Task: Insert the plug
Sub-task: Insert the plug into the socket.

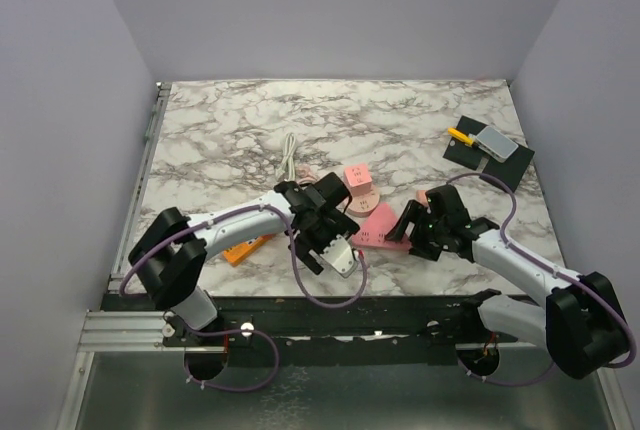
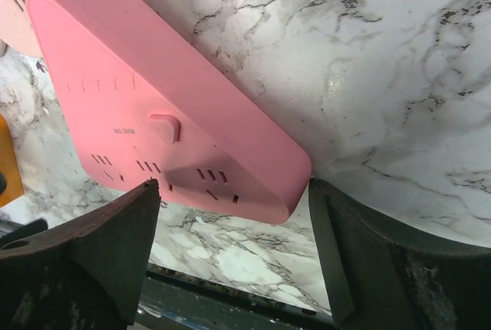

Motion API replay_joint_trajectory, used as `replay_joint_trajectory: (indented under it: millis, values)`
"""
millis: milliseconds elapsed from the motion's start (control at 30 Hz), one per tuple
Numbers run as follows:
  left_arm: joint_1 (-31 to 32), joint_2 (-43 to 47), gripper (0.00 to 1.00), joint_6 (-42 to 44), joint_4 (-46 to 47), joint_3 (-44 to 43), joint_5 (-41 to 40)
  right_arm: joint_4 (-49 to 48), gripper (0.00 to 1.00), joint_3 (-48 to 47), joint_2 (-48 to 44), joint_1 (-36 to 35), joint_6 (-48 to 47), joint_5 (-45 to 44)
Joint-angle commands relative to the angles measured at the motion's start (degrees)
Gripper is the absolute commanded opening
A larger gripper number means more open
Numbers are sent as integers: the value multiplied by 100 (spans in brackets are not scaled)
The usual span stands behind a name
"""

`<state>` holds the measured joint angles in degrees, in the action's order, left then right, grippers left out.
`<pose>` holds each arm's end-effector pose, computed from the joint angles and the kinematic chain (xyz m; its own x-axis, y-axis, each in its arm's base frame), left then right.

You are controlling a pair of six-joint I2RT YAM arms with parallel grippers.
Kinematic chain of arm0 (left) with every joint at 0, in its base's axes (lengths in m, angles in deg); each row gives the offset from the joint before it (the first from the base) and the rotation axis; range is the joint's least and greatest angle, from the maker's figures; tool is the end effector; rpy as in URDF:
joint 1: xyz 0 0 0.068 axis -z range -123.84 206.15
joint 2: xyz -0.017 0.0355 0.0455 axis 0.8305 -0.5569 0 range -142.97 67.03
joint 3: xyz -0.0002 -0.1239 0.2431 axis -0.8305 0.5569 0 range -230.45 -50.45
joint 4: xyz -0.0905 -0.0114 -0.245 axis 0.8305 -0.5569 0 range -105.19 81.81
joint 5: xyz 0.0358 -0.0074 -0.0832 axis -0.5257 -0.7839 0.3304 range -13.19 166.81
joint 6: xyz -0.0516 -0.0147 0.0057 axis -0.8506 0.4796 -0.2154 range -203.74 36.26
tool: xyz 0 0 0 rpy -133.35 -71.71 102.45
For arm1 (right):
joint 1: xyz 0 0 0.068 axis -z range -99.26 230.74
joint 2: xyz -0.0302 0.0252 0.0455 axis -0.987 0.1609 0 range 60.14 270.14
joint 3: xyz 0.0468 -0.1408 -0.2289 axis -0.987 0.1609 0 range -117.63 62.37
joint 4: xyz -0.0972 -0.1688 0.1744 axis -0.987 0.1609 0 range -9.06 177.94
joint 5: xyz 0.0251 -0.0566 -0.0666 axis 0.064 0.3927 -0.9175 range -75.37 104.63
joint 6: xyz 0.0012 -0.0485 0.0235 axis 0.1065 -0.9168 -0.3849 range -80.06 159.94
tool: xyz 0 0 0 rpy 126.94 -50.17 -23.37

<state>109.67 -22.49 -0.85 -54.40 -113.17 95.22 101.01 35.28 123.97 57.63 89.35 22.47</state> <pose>0.1664 -0.2439 0.2175 0.7411 0.5814 -0.3359 0.6655 -0.7024 0.2526 0.1780 0.0811 0.1604 -0.8483 0.4559 -0.2694 0.2869 0.8233 0.4897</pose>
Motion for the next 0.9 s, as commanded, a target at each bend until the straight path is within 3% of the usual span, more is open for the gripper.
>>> replay_joint_trajectory:
  millis: [0,233,467,600,700,867]
  values:
    - [-215,-844,98,-599,352,-266,-346,-5,83,64,27,51,7,-5]
    - [-59,-1751,99,-865,640,-990,-38,185,85,76,-167,53,87,70]
    - [385,-1449,99,-792,716,-612,87,524,91,145,-573,61,65,529]
    - [425,-1254,99,-801,750,-394,127,146,92,564,-858,62,275,1096]
    - [468,-1174,99,-801,784,-269,123,-248,92,754,-504,61,358,1383]
    - [660,-1056,99,-749,844,-148,204,-215,95,570,-389,89,300,778]
